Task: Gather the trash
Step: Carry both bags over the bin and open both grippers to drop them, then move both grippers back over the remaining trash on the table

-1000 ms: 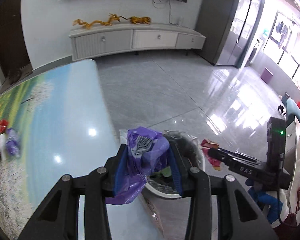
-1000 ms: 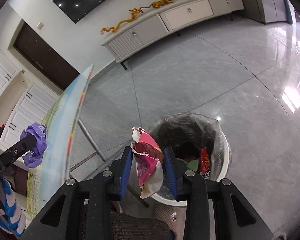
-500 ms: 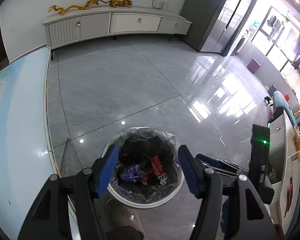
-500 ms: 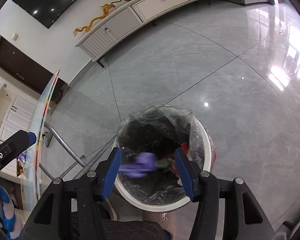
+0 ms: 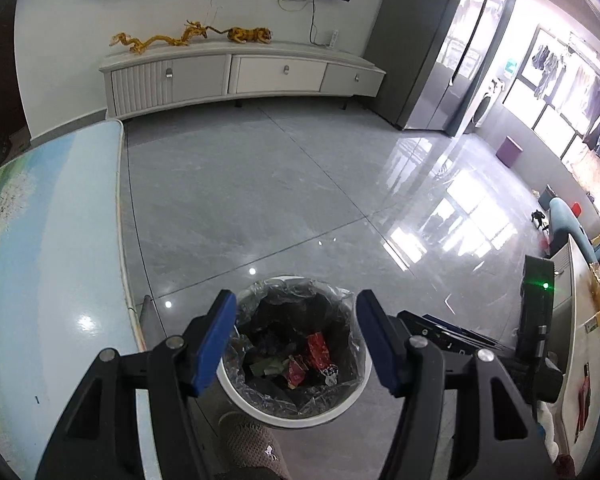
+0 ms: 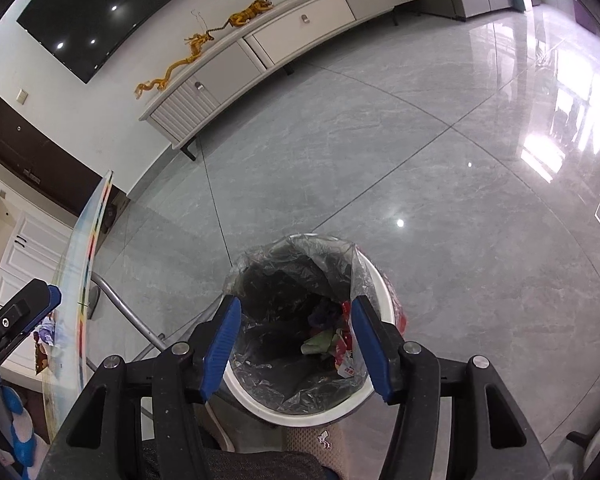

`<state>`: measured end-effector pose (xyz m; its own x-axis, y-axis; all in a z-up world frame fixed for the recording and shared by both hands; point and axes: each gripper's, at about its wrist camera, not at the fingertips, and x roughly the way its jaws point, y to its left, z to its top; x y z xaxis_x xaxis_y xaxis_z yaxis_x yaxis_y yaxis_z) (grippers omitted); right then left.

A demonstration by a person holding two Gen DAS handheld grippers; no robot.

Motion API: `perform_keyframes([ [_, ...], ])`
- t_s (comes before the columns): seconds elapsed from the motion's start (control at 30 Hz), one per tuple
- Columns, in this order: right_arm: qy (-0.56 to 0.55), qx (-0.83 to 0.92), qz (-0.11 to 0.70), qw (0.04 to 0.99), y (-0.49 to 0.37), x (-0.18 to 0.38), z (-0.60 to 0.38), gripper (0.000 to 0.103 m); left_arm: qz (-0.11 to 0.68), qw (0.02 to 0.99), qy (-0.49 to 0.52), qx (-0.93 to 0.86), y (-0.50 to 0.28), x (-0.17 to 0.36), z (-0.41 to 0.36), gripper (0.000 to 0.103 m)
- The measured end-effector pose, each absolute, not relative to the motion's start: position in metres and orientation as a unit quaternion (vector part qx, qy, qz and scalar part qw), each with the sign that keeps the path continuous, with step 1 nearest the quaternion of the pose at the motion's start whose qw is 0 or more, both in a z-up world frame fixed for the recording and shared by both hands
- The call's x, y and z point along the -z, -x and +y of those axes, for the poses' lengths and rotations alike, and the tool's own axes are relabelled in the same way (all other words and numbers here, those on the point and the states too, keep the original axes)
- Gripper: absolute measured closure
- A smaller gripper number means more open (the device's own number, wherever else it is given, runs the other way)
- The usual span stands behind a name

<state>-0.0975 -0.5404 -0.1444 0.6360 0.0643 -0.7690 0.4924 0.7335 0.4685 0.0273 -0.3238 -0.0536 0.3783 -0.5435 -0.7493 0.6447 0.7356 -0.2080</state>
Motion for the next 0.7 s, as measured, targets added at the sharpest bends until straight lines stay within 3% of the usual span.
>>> perform_keyframes([
  [0.4, -0.273, 0.139, 0.355, 0.883, 0.098, 0.081, -0.495, 0.044, 0.304, 0.914, -0.025, 0.268, -0.007, 0.002, -0.242, 0.042],
  [0.7, -0.204, 0.133, 0.293, 0.925, 0.091, 0.015, -0.431, 0.022, 0.274, 0.94, 0.0, 0.204, -0.005, -0.026, -0.16, 0.042],
])
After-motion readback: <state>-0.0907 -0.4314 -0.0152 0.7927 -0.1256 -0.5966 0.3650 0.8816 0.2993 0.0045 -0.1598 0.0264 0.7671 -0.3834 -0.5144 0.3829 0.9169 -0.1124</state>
